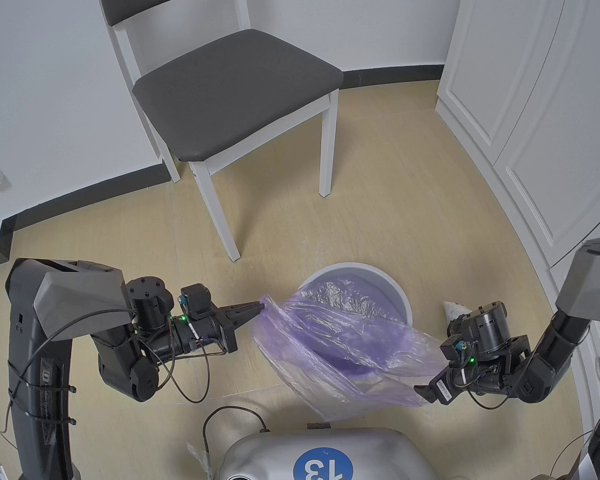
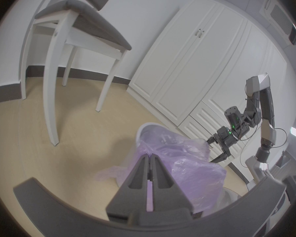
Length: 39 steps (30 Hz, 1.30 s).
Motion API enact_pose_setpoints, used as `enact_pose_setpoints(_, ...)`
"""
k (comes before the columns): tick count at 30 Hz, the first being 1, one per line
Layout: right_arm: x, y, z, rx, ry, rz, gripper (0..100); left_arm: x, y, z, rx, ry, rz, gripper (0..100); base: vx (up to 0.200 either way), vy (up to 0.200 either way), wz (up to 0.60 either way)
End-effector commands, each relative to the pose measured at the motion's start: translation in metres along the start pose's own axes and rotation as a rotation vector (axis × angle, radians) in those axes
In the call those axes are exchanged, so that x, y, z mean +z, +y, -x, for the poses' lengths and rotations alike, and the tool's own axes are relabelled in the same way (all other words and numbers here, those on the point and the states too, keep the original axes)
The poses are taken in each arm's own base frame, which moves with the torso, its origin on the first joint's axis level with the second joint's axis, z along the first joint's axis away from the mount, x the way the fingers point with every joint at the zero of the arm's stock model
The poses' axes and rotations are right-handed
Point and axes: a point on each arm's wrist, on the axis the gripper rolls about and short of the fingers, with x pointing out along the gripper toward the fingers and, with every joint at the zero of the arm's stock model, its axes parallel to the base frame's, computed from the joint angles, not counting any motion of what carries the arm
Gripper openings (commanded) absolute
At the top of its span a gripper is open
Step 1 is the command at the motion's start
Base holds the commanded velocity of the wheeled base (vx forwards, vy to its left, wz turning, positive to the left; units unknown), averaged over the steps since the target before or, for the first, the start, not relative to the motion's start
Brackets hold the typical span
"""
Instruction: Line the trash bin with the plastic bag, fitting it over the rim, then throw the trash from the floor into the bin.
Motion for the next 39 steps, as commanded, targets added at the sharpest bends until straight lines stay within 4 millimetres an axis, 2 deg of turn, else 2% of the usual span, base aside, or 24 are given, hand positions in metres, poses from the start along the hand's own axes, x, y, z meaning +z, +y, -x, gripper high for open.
enact_pose_setpoints(1, 0.018, 0.000, 0.049, 0.001, -0.110, 0.021, 100, 0.015, -0.020, 0.005, -0.041, -0.019, -0.045, 0, 0.000, 0.000, 0.00)
enact_pose_setpoints(4, 0.027, 0.005, 0.063, 0.017, -0.150, 0.047, 100, 0.017, -0.021, 0.008, -0.050, -0.018, -0.084, 0, 0.000, 0.000, 0.00)
enact_pose_setpoints(7, 0.042, 0.011, 0.062, 0.029, -0.172, 0.066, 100, 0.011, -0.016, 0.011, -0.077, -0.007, -0.134, 0, 0.000, 0.000, 0.00)
enact_pose_setpoints(14, 0.065, 0.019, 0.031, 0.046, -0.117, 0.155, 100, -0.005, 0.003, 0.023, -0.153, 0.018, -0.158, 0, 0.000, 0.000, 0.00)
enact_pose_setpoints(15, 0.070, 0.020, 0.021, 0.046, -0.109, 0.178, 100, -0.007, 0.008, 0.027, -0.171, 0.017, -0.164, 100, 0.000, 0.000, 0.00)
enact_pose_setpoints(21, 0.083, 0.012, -0.010, 0.034, -0.049, 0.211, 100, -0.012, 0.026, 0.038, -0.211, 0.004, -0.197, 100, 0.000, 0.000, 0.00)
enact_pose_setpoints(26, 0.092, 0.002, -0.025, 0.019, -0.038, 0.188, 100, -0.012, 0.031, 0.044, -0.244, -0.004, -0.217, 100, 0.000, 0.000, 0.00)
enact_pose_setpoints(33, 0.098, -0.008, -0.028, 0.029, 0.004, 0.165, 100, -0.016, 0.036, 0.044, -0.236, -0.004, -0.215, 100, 0.000, 0.000, 0.00)
enact_pose_setpoints(38, 0.099, -0.008, -0.025, 0.048, 0.014, 0.160, 100, -0.017, 0.040, 0.044, -0.230, -0.005, -0.216, 100, 0.000, 0.000, 0.00)
enact_pose_setpoints(39, 0.099, -0.008, -0.025, 0.054, 0.012, 0.160, 0, -0.017, 0.040, 0.044, -0.230, -0.005, -0.216, 100, 0.000, 0.000, 0.00)
